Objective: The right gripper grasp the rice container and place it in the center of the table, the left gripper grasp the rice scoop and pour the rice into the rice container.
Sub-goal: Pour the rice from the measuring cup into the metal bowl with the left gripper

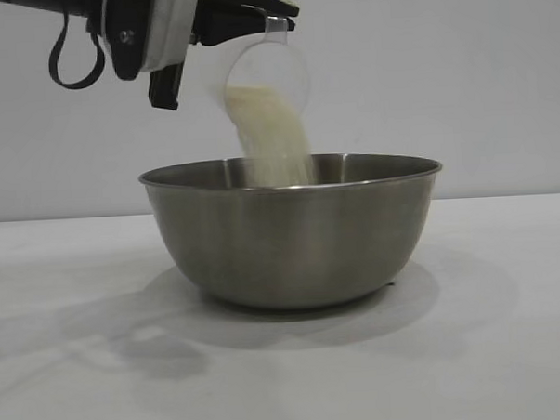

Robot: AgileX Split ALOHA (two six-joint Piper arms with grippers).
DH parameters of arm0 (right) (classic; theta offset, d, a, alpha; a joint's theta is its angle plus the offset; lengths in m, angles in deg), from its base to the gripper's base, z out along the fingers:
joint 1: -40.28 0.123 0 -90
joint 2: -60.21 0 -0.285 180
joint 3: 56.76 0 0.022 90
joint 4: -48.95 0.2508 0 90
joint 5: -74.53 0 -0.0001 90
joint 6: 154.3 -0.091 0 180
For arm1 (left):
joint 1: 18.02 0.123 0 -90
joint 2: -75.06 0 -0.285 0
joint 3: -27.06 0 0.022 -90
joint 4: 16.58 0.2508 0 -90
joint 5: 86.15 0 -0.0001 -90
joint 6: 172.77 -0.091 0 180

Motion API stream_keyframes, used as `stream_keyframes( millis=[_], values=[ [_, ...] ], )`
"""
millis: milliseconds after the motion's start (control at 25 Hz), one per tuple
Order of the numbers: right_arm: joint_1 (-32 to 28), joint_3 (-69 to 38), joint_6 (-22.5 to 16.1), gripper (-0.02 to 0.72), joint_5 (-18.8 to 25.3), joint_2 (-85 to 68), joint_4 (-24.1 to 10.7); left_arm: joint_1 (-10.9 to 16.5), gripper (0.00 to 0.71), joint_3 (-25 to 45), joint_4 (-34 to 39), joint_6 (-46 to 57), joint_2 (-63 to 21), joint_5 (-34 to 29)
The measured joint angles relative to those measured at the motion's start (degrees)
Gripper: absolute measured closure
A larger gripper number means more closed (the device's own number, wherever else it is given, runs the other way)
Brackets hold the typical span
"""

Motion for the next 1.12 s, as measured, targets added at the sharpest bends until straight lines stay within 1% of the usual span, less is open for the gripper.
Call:
stream_keyframes(
  millis=[320, 440, 560, 720, 800, 880, 960, 1120],
  values=[
    [0.0, 0.0, 0.0, 0.245, 0.0, 0.0, 0.0, -0.2, 0.71, -0.1, 2.4, -10.4, 0.0, 0.5],
    [0.0, 0.0, 0.0, 0.245, 0.0, 0.0, 0.0, -0.2, 0.71, -0.1, 2.9, -13.3, 0.0, 2.1],
    [0.0, 0.0, 0.0, 0.245, 0.0, 0.0, 0.0, -0.2, 0.71, -0.1, 3.0, -15.0, 0.0, 3.7],
    [0.0, 0.0, 0.0, 0.245, 0.0, 0.0, 0.0, -0.2, 0.71, -0.1, 2.9, -15.3, 0.0, 4.4],
    [0.0, 0.0, 0.0, 0.245, 0.0, 0.0, 0.0, -0.2, 0.71, -0.1, 2.5, -12.7, 0.0, 4.6],
    [0.0, 0.0, 0.0, 0.245, 0.0, 0.0, 0.0, -0.2, 0.71, -0.1, 1.1, -7.8, 0.0, 4.7],
    [0.0, 0.0, 0.0, 0.245, 0.0, 0.0, 0.0, -0.2, 0.71, -0.1, -0.2, -1.5, 0.0, 4.8],
    [0.0, 0.0, 0.0, 0.245, 0.0, 0.0, 0.0, -0.2, 0.71, -0.1, -2.0, 15.9, 0.0, 4.8]
  ],
)
